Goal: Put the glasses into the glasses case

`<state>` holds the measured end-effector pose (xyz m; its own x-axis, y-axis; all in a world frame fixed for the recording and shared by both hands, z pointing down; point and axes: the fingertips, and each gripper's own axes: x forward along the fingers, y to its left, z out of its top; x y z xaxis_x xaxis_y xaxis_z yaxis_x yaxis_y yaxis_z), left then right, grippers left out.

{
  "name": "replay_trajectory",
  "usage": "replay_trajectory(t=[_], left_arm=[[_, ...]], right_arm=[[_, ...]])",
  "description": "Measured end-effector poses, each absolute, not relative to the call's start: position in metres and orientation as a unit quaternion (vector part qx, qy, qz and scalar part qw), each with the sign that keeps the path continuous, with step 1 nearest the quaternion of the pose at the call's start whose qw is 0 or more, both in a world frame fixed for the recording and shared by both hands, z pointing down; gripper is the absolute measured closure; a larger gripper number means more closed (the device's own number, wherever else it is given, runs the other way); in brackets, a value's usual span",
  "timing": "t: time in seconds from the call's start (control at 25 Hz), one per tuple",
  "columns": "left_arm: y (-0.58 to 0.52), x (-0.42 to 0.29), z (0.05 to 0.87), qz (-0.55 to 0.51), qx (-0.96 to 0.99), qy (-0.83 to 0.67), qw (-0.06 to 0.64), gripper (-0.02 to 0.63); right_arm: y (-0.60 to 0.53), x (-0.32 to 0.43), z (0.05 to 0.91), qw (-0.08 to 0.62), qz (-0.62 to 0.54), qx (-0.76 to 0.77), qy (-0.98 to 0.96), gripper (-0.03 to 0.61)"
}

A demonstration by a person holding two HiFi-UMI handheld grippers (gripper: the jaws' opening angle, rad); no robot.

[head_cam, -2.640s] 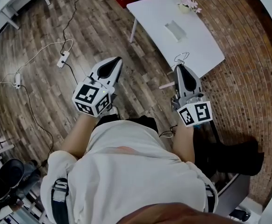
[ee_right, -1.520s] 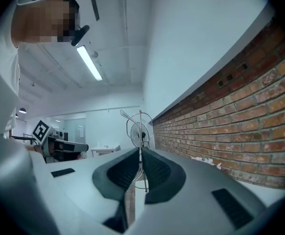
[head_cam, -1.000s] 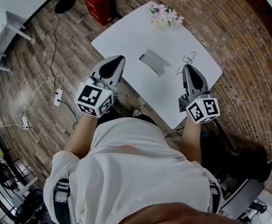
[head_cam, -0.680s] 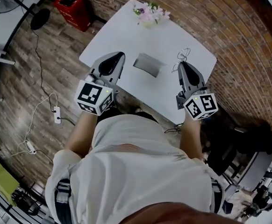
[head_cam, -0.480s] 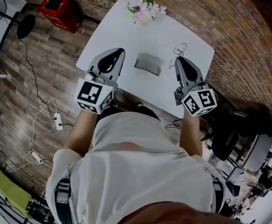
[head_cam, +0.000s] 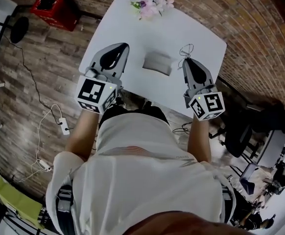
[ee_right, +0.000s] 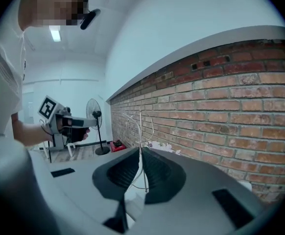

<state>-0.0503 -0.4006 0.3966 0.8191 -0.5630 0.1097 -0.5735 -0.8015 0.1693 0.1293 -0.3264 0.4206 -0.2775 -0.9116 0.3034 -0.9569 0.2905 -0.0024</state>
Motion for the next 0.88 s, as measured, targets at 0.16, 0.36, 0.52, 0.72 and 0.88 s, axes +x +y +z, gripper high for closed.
replay_trajectory(t=[0.16, 0.36, 0.52, 0.72, 0.88], left_arm=[[-0.391, -0.04, 0.399, 0.032, 0.943, -0.314, 0.107, 0.595], [-0.381, -0.033, 0.406, 0.042, 0.936, -0.33, 0.115, 0.595], [-0.373, -0.041, 0.412, 0.043, 0.928, -0.348, 0.129, 0.595], [-0.365, -0.061, 0.418, 0.048, 0.915, -0.375, 0.14, 0.595], [-0.363, -0.073, 0.423, 0.049, 0.908, -0.388, 0.148, 0.596]], right_arm=[[-0.329, 0.142, 0.444, 0.192, 0.078, 0.566, -0.798, 0.505], [-0.331, 0.144, 0.494, 0.289, 0.083, 0.509, -0.807, 0.503], [-0.337, 0.139, 0.56, 0.375, 0.09, 0.454, -0.803, 0.505], [-0.338, 0.129, 0.646, 0.466, 0.116, 0.383, -0.789, 0.504], [-0.336, 0.122, 0.69, 0.528, 0.112, 0.347, -0.767, 0.503]])
